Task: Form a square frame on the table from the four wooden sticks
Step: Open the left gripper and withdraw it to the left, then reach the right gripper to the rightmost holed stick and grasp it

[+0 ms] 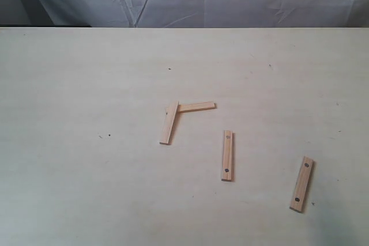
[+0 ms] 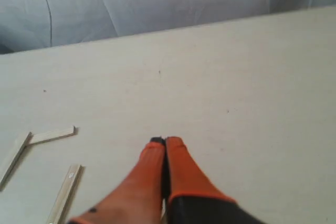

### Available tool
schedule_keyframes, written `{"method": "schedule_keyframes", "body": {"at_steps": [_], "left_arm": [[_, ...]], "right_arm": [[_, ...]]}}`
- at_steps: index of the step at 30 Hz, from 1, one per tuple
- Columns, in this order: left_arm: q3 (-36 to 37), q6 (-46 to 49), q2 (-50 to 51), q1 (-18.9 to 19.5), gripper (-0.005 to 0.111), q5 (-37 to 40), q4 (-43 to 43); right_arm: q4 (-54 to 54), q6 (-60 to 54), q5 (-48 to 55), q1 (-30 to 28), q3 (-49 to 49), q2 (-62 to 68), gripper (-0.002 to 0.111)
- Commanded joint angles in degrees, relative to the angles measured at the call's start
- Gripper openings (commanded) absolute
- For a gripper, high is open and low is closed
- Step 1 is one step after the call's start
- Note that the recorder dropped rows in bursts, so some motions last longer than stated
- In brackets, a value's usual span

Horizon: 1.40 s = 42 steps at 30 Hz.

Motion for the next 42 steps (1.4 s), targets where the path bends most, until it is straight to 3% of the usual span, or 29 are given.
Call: {"method": "schedule_keyframes", "body": {"at_steps": [1, 8, 15, 18, 25, 33, 35, 38, 40, 42], "left_arm": [[0.1, 0.1, -0.4, 0.3, 0.0, 0.0, 0.3], [0.1, 0.1, -0.4, 0.3, 0.0, 1.8, 0.6], [0.1, 0.1, -0.4, 0.3, 0.0, 6.4, 0.6], [0.1, 0.1, -0.4, 0.3, 0.0, 6.9, 0.6], [0.1, 0.2, -0.4, 0.3, 0.0, 6.9, 0.6], [0.1, 0.2, -0.4, 0.3, 0.0, 6.9, 0.6], [0.1, 0.2, -0.4, 0.3, 0.0, 6.9, 0.6], [0.1, 0.2, -0.4, 0.3, 0.0, 6.9, 0.6], [0.1, 0.2, -0.4, 0.3, 0.0, 6.8, 0.6], [0.1, 0.2, -0.4, 0.3, 0.0, 6.4, 0.6]], "right_arm": [[-0.1, 0.4, 1.8, -0.3, -5.1, 8.2, -0.001], [6.1, 0.5, 2.3, -0.3, -5.0, 15.6, -0.001], [12.8, 0.5, 5.8, 0.3, -6.8, 31.3, -0.001], [13.3, 2.5, 4.9, 3.0, -8.0, 37.9, -0.001], [11.0, 13.5, -2.6, 15.9, -8.6, 53.1, -0.001], [-1.1, 32.4, -0.4, 23.7, -15.3, 64.0, -0.001], [-6.0, 39.7, 0.8, 25.0, -17.0, 65.6, 0.005], [-12.7, 49.9, 3.2, 26.0, -17.5, 67.7, 0.027], [-13.8, 51.4, 4.4, 26.0, -17.5, 68.9, 0.041], [-13.9, 51.6, 4.7, 26.0, -17.5, 70.1, 0.048]]}}
